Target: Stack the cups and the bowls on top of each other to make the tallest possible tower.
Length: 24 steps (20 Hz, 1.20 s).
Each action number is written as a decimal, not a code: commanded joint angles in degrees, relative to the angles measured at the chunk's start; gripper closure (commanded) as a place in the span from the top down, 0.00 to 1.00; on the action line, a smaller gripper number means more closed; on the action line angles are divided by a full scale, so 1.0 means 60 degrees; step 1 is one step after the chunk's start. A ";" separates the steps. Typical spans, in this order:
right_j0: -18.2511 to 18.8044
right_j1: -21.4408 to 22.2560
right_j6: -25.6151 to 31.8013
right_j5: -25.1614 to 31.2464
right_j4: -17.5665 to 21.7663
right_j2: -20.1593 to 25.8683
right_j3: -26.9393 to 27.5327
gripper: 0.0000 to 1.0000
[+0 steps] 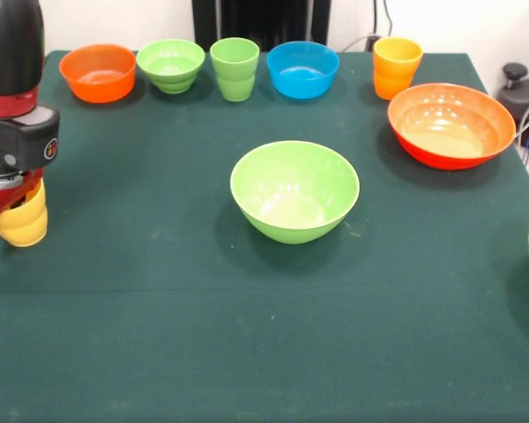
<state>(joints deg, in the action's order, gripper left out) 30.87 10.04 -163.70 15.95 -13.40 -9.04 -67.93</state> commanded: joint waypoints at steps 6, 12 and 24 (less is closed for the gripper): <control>0.1108 -0.0434 0.4144 0.4006 0.2443 0.1032 0.2303 1.00; 0.0809 -0.0530 0.3159 0.4459 0.2337 0.0921 0.2308 1.00; 0.0212 -0.0568 0.1858 0.4606 0.1947 0.0673 0.2213 1.00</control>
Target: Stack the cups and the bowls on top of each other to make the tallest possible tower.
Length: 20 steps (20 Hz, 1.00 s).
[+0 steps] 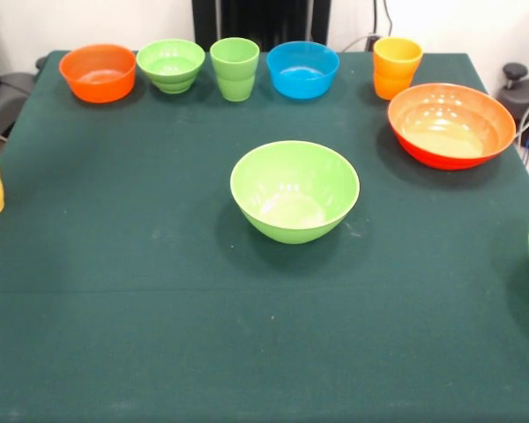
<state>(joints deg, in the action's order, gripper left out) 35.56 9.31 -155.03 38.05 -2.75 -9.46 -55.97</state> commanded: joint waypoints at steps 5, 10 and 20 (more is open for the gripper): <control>-0.0878 -0.0288 -0.0351 0.1002 -0.0096 0.0503 -0.0031 1.00; -0.1147 -0.0196 -0.0864 0.1168 -0.0438 0.0282 -0.0128 1.00; -0.1482 -0.0100 -0.1207 0.1382 -0.0997 -0.0068 -0.0180 1.00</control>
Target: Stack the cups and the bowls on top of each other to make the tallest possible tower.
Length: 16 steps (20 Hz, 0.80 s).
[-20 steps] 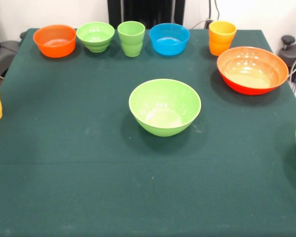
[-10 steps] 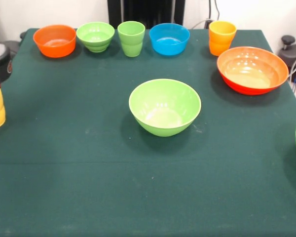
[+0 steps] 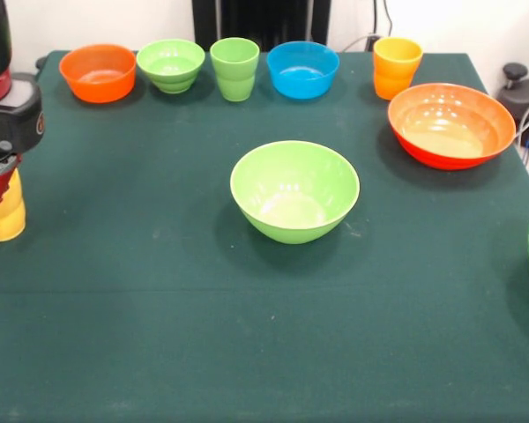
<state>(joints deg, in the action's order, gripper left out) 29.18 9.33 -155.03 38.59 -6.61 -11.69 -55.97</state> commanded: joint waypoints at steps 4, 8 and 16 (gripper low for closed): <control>-0.0578 0.0018 -0.1402 0.1340 -0.0664 0.0260 -0.0390 1.00; -0.1020 0.0193 -0.1949 0.1463 -0.1017 -0.0071 -0.0600 1.00; -0.1374 0.0022 -0.2034 0.1422 -0.1573 -0.0379 -0.0622 1.00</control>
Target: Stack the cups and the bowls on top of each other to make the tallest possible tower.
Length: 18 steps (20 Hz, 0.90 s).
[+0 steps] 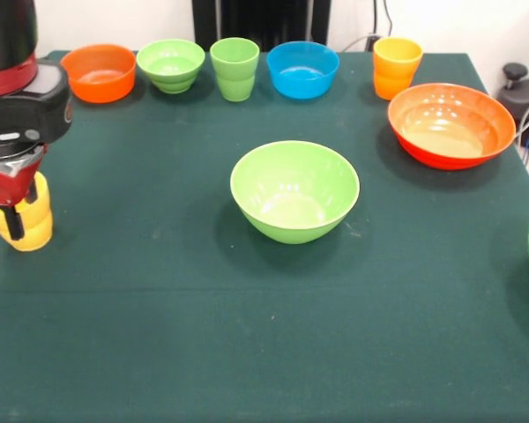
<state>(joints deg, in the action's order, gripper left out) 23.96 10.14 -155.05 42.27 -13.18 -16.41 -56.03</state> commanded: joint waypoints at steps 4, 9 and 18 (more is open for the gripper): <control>-0.0595 -0.0083 -0.1853 0.0795 -0.0697 0.0304 -0.0729 1.00; -0.0893 -0.0061 -0.1898 0.0733 -0.0978 0.0215 -0.0901 1.00; -0.1498 0.0071 -0.2346 0.0848 -0.1521 -0.0100 -0.1218 1.00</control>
<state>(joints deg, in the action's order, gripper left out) 18.39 10.80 -155.11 42.28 -20.66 -19.32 -57.74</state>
